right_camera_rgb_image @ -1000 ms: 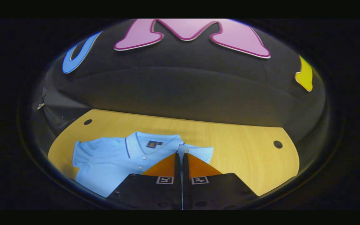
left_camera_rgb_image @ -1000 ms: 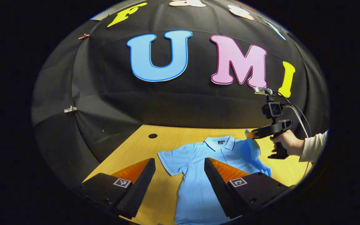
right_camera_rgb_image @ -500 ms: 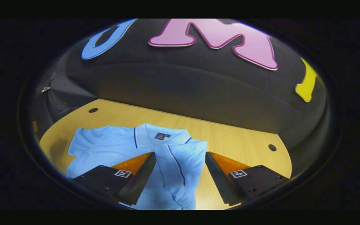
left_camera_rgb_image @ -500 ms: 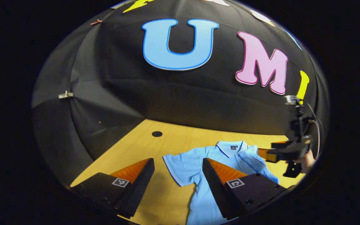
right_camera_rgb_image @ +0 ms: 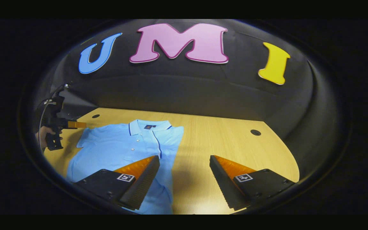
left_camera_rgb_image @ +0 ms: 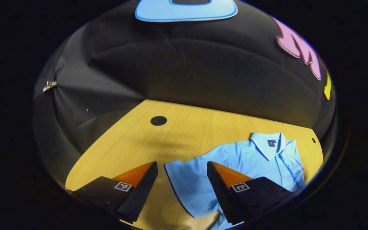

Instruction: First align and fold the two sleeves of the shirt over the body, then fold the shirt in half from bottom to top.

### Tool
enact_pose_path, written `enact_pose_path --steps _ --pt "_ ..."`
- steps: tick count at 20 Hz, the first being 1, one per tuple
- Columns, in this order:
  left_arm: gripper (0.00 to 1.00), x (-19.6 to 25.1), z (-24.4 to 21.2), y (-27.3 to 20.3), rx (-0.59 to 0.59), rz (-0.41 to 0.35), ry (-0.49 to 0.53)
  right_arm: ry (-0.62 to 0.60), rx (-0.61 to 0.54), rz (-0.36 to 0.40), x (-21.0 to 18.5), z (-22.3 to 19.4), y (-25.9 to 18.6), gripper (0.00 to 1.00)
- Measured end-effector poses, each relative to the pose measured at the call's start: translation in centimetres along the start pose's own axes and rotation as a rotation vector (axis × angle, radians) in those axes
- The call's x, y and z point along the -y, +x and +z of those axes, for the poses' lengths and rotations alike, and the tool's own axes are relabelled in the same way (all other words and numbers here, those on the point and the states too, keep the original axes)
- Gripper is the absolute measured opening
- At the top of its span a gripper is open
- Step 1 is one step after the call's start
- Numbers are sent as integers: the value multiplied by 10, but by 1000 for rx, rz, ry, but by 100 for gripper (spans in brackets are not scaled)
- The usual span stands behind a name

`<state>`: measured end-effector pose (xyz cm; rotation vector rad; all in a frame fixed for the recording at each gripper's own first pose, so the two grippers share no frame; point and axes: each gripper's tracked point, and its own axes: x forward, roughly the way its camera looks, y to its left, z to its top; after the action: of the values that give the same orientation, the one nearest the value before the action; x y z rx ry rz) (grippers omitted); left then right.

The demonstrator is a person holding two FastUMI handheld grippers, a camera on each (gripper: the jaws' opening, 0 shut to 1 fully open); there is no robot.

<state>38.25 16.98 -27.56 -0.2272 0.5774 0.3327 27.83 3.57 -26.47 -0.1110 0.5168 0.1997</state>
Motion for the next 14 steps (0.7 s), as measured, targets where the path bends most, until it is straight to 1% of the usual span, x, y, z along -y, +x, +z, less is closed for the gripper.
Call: enact_pose_path --steps 3,4,6,8,9,11,14 --pt "96 -7 -18 23 -58 42 57 12 -2 -6 15 -12 -5 97" --pt "97 -4 -23 25 -77 43 69 9 -4 -8 19 -17 -7 98" --pt "98 -2 -21 29 -73 45 71 16 -14 -2 23 -25 -7 98" --pt "93 3 -23 28 -101 31 42 21 -38 18 23 -36 -8 97" --pt "88 1 -23 30 -109 28 41 16 -45 20 25 -40 -8 97" --pt "87 1 -24 27 -109 17 37 18 -54 30 28 -44 -9 98" --pt "47 11 -22 26 -99 -10 17 36 -55 50 31 -45 -5 98"
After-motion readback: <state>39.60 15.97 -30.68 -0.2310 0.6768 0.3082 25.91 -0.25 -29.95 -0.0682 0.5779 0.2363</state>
